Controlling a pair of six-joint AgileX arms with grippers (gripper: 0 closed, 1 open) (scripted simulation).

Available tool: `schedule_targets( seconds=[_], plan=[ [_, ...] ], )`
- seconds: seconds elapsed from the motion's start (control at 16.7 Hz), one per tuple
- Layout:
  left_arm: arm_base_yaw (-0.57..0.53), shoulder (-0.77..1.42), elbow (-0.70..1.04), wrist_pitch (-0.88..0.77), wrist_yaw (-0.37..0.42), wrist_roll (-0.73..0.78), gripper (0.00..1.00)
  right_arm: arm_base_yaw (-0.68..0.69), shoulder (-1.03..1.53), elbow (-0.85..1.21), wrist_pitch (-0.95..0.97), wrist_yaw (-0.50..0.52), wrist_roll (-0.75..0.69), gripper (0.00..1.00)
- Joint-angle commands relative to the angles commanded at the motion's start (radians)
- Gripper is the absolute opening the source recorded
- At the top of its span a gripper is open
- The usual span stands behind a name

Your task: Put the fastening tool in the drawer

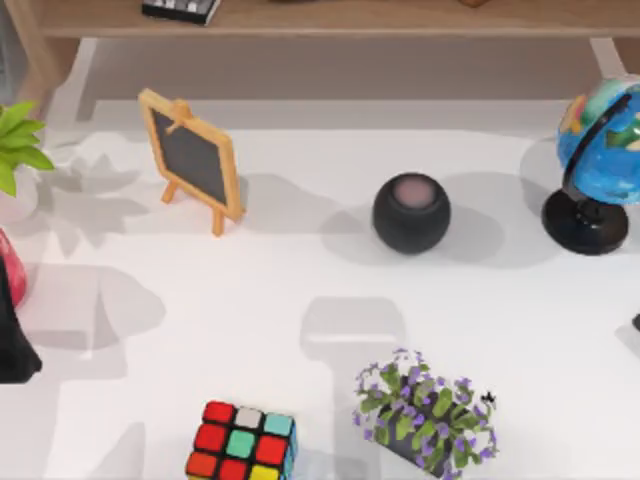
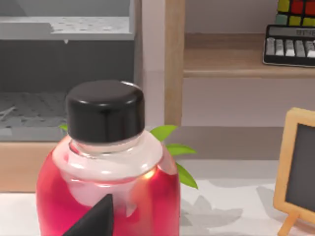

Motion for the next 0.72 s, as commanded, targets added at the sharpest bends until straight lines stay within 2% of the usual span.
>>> schedule_targets(
  seconds=[0.36,0.72],
  plan=[
    [0.0,0.0,0.0,0.0,0.0,0.0,1.0,-0.039,-0.015,-0.05,0.035,-0.039,0.001,1.0],
    [0.0,0.0,0.0,0.0,0.0,0.0,1.0,-0.041,-0.024,-0.042,0.005,-0.026,0.007,1.0]
  ],
)
